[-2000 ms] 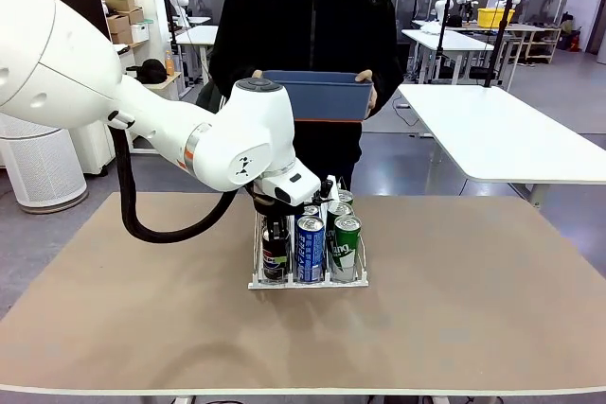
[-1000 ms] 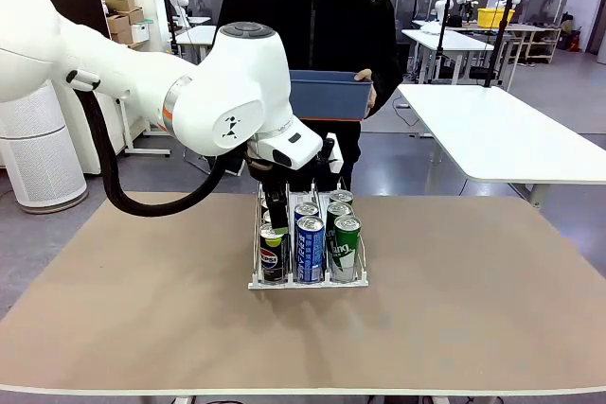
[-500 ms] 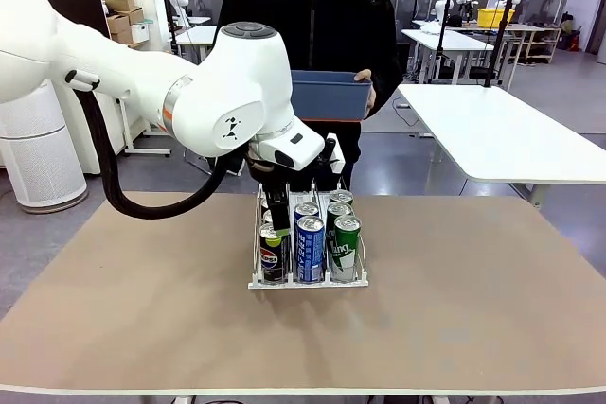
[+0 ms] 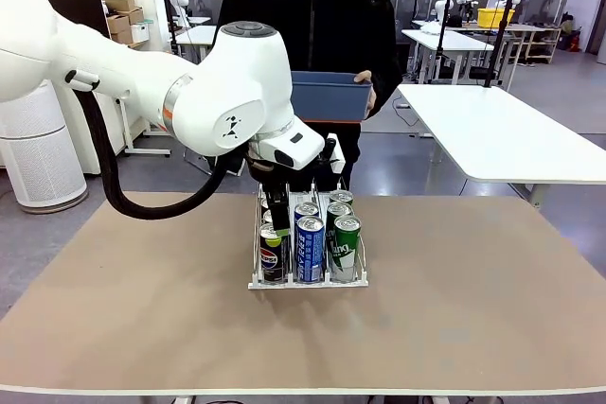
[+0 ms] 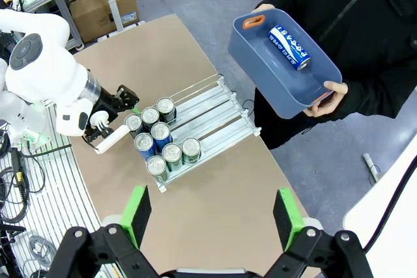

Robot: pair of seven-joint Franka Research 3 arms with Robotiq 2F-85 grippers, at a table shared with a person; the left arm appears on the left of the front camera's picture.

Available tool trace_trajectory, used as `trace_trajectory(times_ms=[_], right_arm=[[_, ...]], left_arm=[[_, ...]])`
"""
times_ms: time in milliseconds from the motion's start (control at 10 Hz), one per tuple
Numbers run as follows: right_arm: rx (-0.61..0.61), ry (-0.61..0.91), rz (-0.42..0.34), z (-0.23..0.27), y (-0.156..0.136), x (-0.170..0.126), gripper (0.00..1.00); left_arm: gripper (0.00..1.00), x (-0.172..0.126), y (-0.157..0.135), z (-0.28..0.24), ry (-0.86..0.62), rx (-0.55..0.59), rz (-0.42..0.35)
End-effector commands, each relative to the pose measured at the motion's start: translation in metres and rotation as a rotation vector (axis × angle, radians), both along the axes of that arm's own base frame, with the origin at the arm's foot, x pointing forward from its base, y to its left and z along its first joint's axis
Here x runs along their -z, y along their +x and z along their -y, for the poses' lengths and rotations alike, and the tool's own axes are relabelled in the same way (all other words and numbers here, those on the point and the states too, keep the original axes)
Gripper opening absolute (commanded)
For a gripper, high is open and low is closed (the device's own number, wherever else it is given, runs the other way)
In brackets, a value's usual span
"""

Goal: Fill the beverage cans into the dispenser.
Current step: Pick up the Ionic drink handed by the human.

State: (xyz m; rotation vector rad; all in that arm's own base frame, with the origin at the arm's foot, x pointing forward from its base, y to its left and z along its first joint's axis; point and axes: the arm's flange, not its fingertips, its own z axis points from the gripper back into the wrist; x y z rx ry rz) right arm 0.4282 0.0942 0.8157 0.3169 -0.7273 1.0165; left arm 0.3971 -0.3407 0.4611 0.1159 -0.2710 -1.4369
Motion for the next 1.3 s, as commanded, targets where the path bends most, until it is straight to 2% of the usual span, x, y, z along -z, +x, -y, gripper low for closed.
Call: trace_trajectory(times_ms=[0, 200, 300, 500, 900, 1100, 1200], right_arm=[[0.004, 0.011, -0.004, 0.000, 0.000, 0.000, 1.00], [0.004, 0.011, -0.004, 0.000, 0.000, 0.000, 1.00], [0.004, 0.011, -0.004, 0.000, 0.000, 0.000, 1.00], [0.004, 0.011, -0.004, 0.000, 0.000, 0.000, 1.00], [0.004, 0.011, -0.004, 0.000, 0.000, 0.000, 1.00], [0.004, 0.011, -0.004, 0.000, 0.000, 0.000, 1.00], [0.004, 0.011, -0.004, 0.000, 0.000, 0.000, 1.00]], left_arm=[[1.00, -0.032, -0.011, -0.017, -0.072, 0.082, -0.123], [1.00, -0.069, -0.015, -0.053, -0.141, 0.139, -0.173], [1.00, -0.087, -0.019, -0.080, -0.187, 0.255, -0.260], [1.00, -0.120, -0.028, -0.126, -0.215, 0.260, -0.194], [1.00, -0.226, -0.041, -0.204, -0.377, 0.125, -0.026], [1.00, -0.270, -0.043, -0.230, -0.446, -0.015, 0.096], [1.00, -0.288, -0.046, -0.237, -0.477, -0.141, 0.119]])
